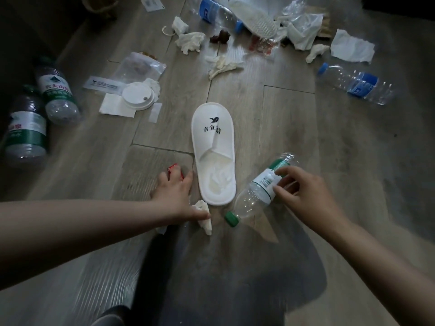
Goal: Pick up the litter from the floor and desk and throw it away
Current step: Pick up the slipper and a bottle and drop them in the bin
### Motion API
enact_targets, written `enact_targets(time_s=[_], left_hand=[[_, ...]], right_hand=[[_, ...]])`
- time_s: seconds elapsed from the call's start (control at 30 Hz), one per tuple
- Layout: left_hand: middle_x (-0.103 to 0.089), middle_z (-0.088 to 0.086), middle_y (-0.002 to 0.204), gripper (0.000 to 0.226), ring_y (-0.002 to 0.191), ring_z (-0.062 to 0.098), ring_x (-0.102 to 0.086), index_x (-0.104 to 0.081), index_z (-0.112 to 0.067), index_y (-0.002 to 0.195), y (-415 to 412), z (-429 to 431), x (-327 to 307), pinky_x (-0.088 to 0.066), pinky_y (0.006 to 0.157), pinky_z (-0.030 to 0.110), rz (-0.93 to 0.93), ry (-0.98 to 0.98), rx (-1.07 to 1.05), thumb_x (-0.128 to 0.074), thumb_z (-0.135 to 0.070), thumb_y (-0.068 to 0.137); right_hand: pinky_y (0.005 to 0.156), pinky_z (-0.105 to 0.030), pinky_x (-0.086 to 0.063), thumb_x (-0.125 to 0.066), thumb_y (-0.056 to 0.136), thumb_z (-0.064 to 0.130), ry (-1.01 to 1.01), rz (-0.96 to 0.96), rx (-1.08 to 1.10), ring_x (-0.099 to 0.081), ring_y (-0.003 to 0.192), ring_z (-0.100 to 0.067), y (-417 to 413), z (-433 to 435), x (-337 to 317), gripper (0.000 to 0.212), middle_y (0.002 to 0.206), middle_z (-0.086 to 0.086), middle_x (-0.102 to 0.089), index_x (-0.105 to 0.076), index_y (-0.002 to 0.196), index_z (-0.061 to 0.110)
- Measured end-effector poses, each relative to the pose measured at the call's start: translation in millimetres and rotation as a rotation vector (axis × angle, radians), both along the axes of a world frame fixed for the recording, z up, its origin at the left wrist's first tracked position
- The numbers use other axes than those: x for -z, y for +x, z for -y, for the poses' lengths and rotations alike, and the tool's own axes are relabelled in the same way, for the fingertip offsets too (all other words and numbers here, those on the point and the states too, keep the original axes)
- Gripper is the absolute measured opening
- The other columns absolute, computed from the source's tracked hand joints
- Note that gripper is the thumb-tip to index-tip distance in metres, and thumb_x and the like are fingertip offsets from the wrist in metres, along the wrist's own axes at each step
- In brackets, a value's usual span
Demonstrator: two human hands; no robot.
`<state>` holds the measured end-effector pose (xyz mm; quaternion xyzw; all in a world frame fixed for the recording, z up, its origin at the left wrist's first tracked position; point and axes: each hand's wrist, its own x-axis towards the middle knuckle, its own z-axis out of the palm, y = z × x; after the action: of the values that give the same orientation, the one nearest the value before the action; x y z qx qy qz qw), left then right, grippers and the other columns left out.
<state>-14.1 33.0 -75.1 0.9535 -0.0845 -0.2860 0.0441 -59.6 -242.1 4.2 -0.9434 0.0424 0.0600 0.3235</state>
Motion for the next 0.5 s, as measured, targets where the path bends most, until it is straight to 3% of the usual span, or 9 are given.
enact_targets(time_s=[0.2, 0.33, 0.5], left_hand=[[-0.017, 0.009, 0.144, 0.112, 0.122, 0.035, -0.026, -0.016, -0.028, 0.148, -11, -8, 1, -0.033, 0.105, 0.043, 0.052, -0.057, -0.028, -0.062, -0.078, 0.058], [-0.007, 0.007, 0.15, 0.119, 0.13, 0.037, -0.022, -0.002, -0.033, 0.151, -23, -28, -2, -0.029, 0.108, 0.045, 0.013, -0.033, -0.106, -0.052, -0.088, 0.058], [-0.007, 0.006, 0.148, 0.132, 0.131, 0.037, -0.035, 0.008, -0.034, 0.15, -25, -33, -10, -0.036, 0.106, 0.042, -0.026, -0.082, -0.106, -0.061, -0.086, 0.05]], right_hand=[[0.066, -0.021, -0.052, -0.069, 0.085, 0.023, 0.011, -0.022, -0.006, -0.06, 0.069, 0.002, -1, 4, 9, 0.028, 0.08, 0.015, -0.063, -0.064, 0.113, 0.023], [0.066, -0.022, -0.052, -0.069, 0.085, 0.023, 0.01, -0.023, -0.003, -0.06, 0.068, 0.002, 0, 5, 11, 0.028, 0.078, 0.015, -0.062, -0.065, 0.112, 0.023], [0.061, -0.01, -0.043, -0.07, 0.084, 0.024, 0.012, -0.039, -0.006, -0.059, 0.066, 0.005, -2, 4, 15, 0.027, 0.076, 0.016, -0.062, -0.065, 0.11, 0.024]])
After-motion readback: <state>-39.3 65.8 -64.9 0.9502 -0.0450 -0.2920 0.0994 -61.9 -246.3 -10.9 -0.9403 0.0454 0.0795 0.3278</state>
